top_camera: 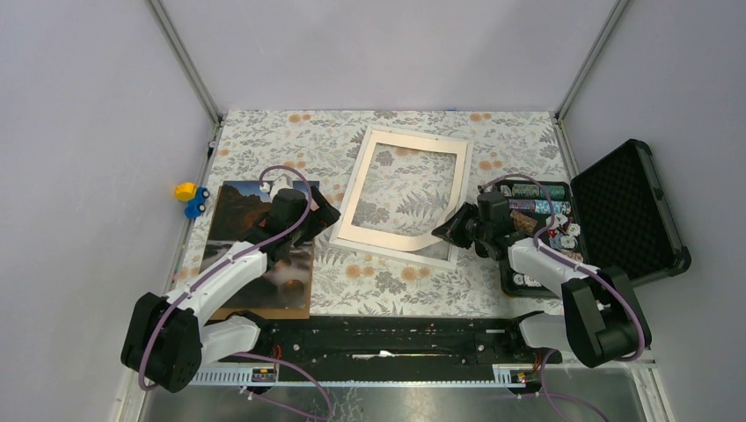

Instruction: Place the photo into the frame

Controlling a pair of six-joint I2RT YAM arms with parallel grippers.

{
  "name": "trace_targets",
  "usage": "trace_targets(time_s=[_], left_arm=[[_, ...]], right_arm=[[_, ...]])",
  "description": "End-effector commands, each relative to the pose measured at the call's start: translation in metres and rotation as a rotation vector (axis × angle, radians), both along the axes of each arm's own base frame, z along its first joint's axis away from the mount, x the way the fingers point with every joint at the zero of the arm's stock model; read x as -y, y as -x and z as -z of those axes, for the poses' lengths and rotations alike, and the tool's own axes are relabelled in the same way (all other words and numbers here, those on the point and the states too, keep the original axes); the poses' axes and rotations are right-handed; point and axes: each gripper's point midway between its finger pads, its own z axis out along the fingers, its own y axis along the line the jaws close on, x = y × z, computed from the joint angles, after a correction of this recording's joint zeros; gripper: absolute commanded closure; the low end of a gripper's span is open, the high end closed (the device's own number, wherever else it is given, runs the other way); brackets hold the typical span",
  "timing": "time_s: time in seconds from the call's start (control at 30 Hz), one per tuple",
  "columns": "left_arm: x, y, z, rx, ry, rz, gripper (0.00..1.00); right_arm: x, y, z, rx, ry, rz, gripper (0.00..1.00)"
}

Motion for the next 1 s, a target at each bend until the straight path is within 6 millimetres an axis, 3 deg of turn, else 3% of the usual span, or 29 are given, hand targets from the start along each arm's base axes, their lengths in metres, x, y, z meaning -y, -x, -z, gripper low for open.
trace_targets(time_s=[0.0,0.2,0.43,0.57,0.73,0.97], left_arm=[[0.003,-0.01,-0.025,0.083,0.021,0.013,0.01],[0.004,-0.011,-0.027,0.091,0.011,0.027,0.01],[0.008,-0.013,-0.034,0.111,-0.004,0.072,0.01],[0.011,-0.015,-0.038,0.127,-0.025,0.114,0.01],[0.031,-0.014,-0.048,0.149,-0.005,0.247,0.01],[0.053,-0.015,-0.036,0.078,0.008,0.388,0.01]], right_arm=[[-0.005,-0.017,-0.014,0.067,-0.014,0.015,0.99],[0.004,-0.013,-0.006,0.029,0.063,0.013,0.82],[0.028,0.006,-0.012,-0.021,0.231,-0.016,0.39],[0.034,0.018,-0.019,-0.046,0.297,-0.087,0.22],[0.06,0.029,-0.031,-0.015,0.443,-0.123,0.19],[0.046,0.012,-0.042,0.023,0.319,-0.18,0.35]])
